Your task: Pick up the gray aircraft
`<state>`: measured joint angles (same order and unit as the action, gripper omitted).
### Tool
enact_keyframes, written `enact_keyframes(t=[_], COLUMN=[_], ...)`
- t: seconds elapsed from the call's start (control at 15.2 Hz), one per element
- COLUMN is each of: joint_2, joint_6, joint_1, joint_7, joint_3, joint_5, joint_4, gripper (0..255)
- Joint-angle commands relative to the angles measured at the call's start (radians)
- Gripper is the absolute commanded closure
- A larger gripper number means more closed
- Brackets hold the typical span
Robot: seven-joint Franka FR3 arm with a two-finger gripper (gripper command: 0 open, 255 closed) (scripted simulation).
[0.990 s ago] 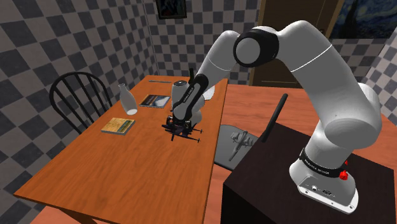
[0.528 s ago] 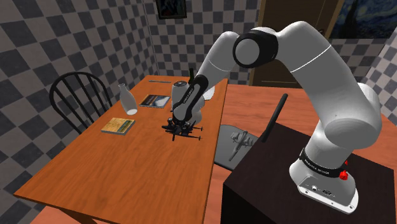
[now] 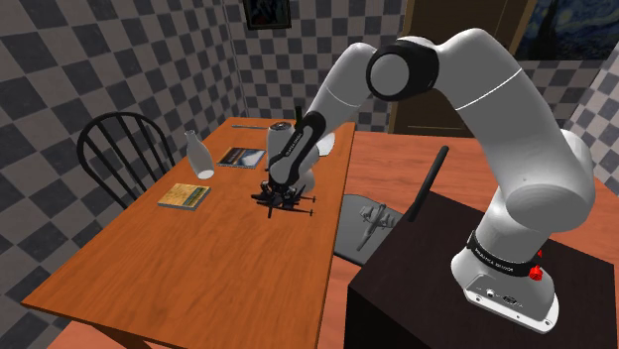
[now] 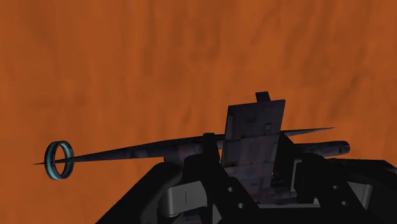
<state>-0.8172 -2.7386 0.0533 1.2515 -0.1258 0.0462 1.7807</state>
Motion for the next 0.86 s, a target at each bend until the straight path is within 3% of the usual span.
enact_keyframes(t=[0.0, 0.79], joint_2=[0.022, 0.137], joint_6=[0.014, 0.091], joint_1=[-0.001, -0.012], joint_7=[0.001, 0.0], joint_3=[-0.002, -0.015], joint_5=[-0.001, -0.011], joint_4=[0.007, 0.046], gripper=[255, 255])
